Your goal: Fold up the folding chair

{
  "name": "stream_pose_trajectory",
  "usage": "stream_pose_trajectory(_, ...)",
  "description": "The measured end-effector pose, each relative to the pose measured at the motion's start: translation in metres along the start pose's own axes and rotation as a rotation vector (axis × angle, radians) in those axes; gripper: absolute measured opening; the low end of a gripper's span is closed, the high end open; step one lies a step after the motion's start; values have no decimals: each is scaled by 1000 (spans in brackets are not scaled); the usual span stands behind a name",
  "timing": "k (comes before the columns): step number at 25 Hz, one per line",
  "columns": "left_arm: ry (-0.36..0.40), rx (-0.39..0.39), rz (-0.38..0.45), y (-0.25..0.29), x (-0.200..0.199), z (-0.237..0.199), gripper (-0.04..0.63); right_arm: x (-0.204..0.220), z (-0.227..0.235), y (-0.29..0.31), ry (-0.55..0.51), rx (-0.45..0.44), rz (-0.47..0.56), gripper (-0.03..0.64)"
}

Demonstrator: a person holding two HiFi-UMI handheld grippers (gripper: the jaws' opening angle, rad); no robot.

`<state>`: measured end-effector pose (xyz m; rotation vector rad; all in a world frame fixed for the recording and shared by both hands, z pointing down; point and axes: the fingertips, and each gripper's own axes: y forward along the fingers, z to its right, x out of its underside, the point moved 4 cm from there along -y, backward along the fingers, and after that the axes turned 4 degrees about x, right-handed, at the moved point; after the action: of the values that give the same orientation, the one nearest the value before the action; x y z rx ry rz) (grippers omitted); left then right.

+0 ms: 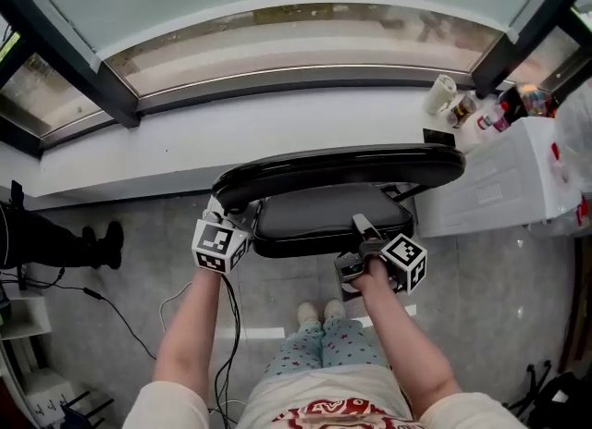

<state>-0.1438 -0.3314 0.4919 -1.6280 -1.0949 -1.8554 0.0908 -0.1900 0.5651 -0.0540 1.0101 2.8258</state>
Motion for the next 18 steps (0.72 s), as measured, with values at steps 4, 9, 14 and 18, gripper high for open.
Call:
stream_pose_trajectory(4, -7, -16, -1, 1, -2, -2, 80, -1, -15, 6, 6, 26, 18, 163)
stream_pose_trajectory(9, -12, -39, 5, 6, -7, -13, 83, -3, -33, 18, 36, 32, 52, 159)
stream_pose_trajectory(14, 3, -17, 3, 17, -12, -15, 78, -10, -41, 23, 79, 25, 43, 160)
stream_pose_trajectory(18, 0, -24, 11, 19, -17, -17, 73, -15, -42, 26, 137, -14, 54, 170)
